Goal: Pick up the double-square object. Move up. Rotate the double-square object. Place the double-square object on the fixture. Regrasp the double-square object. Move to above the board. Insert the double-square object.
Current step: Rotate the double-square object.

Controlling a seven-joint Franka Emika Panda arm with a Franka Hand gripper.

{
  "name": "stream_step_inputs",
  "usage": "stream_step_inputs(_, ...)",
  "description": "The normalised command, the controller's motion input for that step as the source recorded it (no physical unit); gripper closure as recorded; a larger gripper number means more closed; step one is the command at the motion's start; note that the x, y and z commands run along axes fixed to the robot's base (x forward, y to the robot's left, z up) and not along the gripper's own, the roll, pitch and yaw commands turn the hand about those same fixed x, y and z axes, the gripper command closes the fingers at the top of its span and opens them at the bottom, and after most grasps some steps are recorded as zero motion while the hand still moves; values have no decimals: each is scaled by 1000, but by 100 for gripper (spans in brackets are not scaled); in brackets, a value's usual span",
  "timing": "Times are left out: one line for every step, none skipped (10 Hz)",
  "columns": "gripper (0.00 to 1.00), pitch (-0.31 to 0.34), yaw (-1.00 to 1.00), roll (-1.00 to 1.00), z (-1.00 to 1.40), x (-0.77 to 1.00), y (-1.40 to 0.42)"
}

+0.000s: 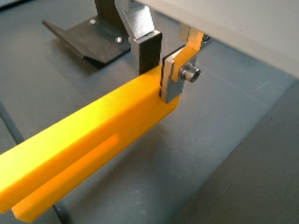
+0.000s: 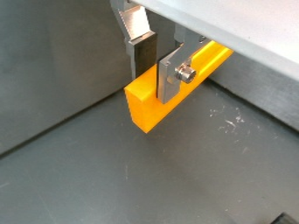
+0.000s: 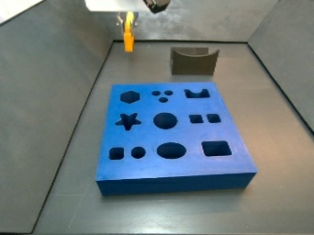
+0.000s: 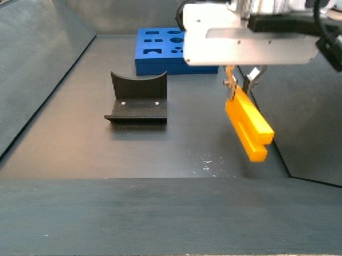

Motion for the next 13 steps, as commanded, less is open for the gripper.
stream_step_inputs(100, -31, 34, -28, -1000, 36, 0)
stream_step_inputs(100, -32, 25, -44, -1000, 44, 2)
stream_step_inputs(100, -30, 19, -56, -997, 50, 6)
stream_step_inputs(100, -32, 17, -71, -881, 50, 6)
stream_step_inputs(100, -31, 17, -80, -804, 46, 6)
stream_step_inputs(100, -33, 18, -86, -754, 47, 8)
stream_step_inputs(100, -24, 17, -95, -698, 36, 3)
stream_step_inputs(100, -24, 17, -95, -698, 35, 3)
stream_step_inputs(100, -24, 17, -95, -698, 35, 3)
stream_step_inputs(100, -24, 17, -95, -698, 35, 3)
stream_step_inputs(100, -24, 17, -95, -698, 35, 3)
stream_step_inputs(100, -24, 17, -95, -698, 35, 3)
stream_step_inputs(100, -24, 17, -95, -698, 35, 3)
